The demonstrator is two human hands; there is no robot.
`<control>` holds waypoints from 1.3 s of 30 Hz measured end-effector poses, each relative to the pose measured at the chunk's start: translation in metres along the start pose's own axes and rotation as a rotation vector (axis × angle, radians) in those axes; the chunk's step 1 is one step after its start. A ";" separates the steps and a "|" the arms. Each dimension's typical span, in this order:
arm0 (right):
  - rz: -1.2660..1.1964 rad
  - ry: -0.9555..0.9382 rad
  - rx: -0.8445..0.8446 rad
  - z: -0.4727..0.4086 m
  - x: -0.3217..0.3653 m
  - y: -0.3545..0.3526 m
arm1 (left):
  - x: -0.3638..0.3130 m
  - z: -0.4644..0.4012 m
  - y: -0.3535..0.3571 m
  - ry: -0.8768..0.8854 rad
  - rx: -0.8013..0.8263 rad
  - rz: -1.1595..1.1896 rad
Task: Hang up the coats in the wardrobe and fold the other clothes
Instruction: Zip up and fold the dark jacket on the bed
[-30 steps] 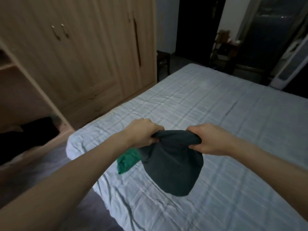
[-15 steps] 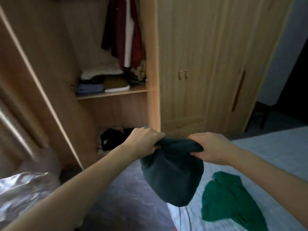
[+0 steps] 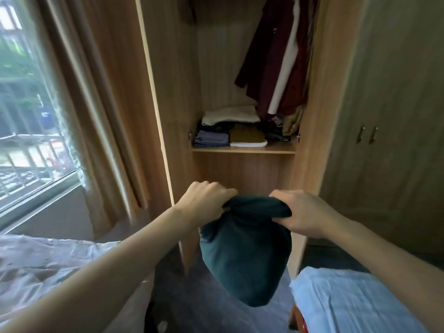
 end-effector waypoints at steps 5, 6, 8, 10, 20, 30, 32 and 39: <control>-0.066 -0.003 0.003 -0.071 -0.032 0.012 | 0.048 -0.052 0.025 -0.028 0.026 -0.012; -0.094 0.000 -0.001 -0.086 -0.041 0.013 | 0.057 -0.065 0.031 -0.034 0.031 -0.012; -0.162 0.005 -0.004 -0.117 -0.060 0.014 | 0.077 -0.095 0.041 -0.050 0.032 -0.020; -0.216 0.008 -0.009 -0.149 -0.079 0.014 | 0.097 -0.126 0.051 -0.075 0.035 -0.028; -0.294 -0.092 -0.155 -0.306 -0.153 0.012 | 0.194 -0.244 0.098 -0.228 0.073 0.004; -0.394 -0.121 -0.212 -0.434 -0.184 0.039 | 0.272 -0.324 0.148 -0.182 0.038 0.442; -0.396 -0.135 -0.192 -0.458 -0.188 0.049 | 0.278 -0.348 0.168 -0.148 0.096 0.496; -0.387 -0.133 -0.158 -0.568 -0.212 0.034 | 0.346 -0.445 0.211 -0.095 0.042 0.601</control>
Point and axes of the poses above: each hand's wrist, its own z-axis away from the middle knuckle, its own y-axis out of the palm, x = y × z, the point moved 9 cm from there along -z, towards the middle knuckle, and after that the axes turned 1 degree about z, right-handed, at the moved point
